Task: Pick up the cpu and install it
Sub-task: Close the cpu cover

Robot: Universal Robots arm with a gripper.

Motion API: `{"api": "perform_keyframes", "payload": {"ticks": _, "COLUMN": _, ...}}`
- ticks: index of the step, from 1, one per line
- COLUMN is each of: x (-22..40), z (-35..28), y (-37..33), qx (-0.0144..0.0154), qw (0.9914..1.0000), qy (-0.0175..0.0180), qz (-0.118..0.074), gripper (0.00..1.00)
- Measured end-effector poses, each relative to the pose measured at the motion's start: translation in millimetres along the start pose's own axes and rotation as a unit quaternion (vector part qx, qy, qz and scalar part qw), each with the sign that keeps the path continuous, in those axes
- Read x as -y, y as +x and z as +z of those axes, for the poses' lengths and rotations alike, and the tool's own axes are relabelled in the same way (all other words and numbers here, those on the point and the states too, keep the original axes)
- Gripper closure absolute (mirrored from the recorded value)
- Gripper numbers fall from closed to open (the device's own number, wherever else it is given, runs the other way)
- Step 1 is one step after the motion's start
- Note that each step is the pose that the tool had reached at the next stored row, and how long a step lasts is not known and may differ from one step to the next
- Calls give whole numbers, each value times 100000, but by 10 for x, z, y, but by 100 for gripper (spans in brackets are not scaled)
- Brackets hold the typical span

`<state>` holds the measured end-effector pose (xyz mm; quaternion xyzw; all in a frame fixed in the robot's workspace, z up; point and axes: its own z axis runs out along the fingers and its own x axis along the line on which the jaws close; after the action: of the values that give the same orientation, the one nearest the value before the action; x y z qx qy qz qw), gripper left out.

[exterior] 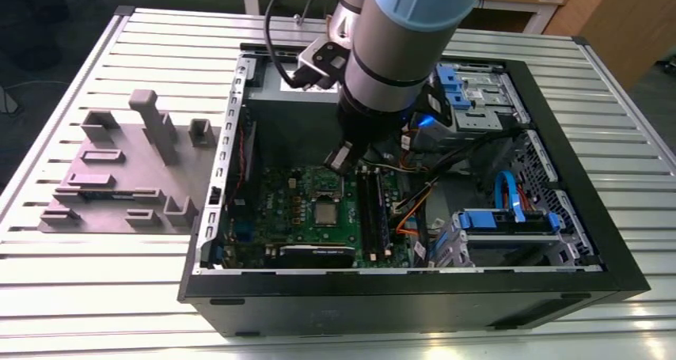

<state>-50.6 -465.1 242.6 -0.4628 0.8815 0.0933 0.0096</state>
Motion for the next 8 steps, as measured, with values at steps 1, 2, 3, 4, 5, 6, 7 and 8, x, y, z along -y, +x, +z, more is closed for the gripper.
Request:
{"api": "perform_keyframes", "payload": {"ticks": 1, "x": 6, "z": -2, "y": 8, "qx": -4, "qw": 100000, "qy": 1, "qz": 0, "gripper": 89}}
{"api": "perform_keyframes", "payload": {"ticks": 2, "x": 11, "z": -4, "y": 17, "qx": -5, "qw": 100000, "qy": -1, "qz": -1, "gripper": 89}}
{"api": "perform_keyframes", "payload": {"ticks": 3, "x": 16, "z": -5, "y": 24, "qx": -9, "qw": 100000, "qy": 4, "qz": 0, "gripper": 89}}
{"api": "perform_keyframes", "payload": {"ticks": 4, "x": 21, "z": -7, "y": 31, "qx": -7, "qw": 100000, "qy": 6, "qz": 0, "gripper": 89}}
{"api": "perform_keyframes", "payload": {"ticks": 5, "x": 26, "z": -8, "y": 38, "qx": -18, "qw": 100000, "qy": 9, "qz": 2, "gripper": 89}}
{"api": "perform_keyframes", "payload": {"ticks": 6, "x": 32, "z": -10, "y": 46, "qx": -26, "qw": 100000, "qy": 18, "qz": 1, "gripper": 89}}
{"api": "perform_keyframes", "payload": {"ticks": 7, "x": 37, "z": -11, "y": 54, "qx": -27, "qw": 100000, "qy": 19, "qz": 2, "gripper": 89}}
{"api": "perform_keyframes", "payload": {"ticks": 8, "x": 43, "z": -13, "y": 63, "qx": -35, "qw": 100000, "qy": 23, "qz": 1, "gripper": 89}}
